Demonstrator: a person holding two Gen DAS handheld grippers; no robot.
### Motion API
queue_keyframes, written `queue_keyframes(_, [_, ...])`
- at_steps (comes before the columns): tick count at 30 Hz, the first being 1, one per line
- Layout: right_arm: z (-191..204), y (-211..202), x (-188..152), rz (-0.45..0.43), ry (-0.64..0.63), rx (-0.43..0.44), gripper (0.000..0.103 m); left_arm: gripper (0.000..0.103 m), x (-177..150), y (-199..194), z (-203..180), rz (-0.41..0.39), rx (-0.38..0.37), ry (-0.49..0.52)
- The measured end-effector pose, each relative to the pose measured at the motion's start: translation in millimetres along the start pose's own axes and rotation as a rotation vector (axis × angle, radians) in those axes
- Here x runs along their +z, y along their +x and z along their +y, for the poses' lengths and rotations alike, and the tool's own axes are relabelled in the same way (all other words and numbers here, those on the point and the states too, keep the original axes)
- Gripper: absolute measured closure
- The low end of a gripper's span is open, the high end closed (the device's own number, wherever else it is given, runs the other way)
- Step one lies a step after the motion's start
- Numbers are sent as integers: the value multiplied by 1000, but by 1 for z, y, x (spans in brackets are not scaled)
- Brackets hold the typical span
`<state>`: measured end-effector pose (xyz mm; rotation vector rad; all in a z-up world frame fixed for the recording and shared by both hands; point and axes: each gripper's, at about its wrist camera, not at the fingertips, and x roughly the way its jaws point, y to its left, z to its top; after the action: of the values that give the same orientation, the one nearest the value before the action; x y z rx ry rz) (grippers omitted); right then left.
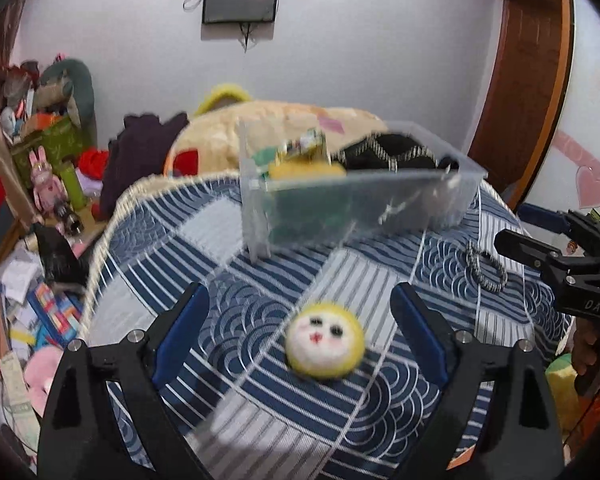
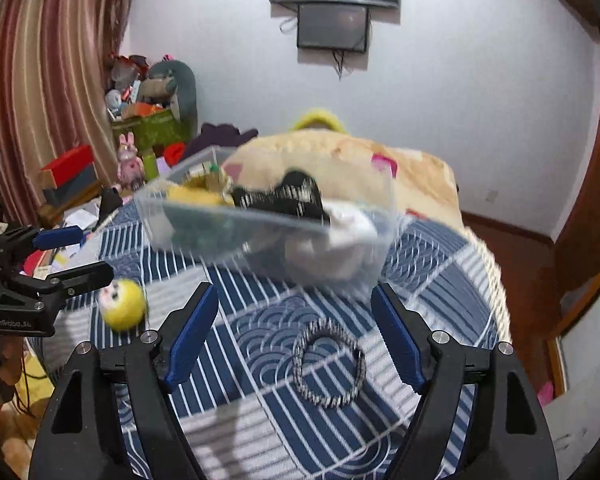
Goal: Organize soft objects
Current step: 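Grasp the yellow plush ball with the left tool while the right tool grasps the braided bracelet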
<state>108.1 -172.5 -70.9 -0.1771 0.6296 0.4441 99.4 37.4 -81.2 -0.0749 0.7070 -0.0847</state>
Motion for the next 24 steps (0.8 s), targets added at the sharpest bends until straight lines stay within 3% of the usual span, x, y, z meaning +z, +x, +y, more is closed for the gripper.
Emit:
queue_keyframes(3, [-6,5,-14,35,47,11,27,10,-11,11,1,44,-27,-22])
queue_keyframes(8, [-17,12,-33,75,113,-3,27,11,-22,17,-8,52,-28,-19])
queue_keyframes(11, [-19,12,-37,74,109,-25,28,17,-26,17,-13,43,-13,-8])
queue_keyframes(16, [-24,18,-42,94,108,-37,53,31,-29,22,-13,56,-4,-4])
queue_keyframes(20, [-19,19,-47,90,62,-63,62,44,-31,25,-9,70,-8,-19])
queue_keyframes(22, [-18,17,-46,89,51,-58,73,56,-32,28,-8,87,-21,-24])
queue_keyframes(24, [-19,15,-46,88,46,-55,79,57,-33,31,-8,103,-36,-27])
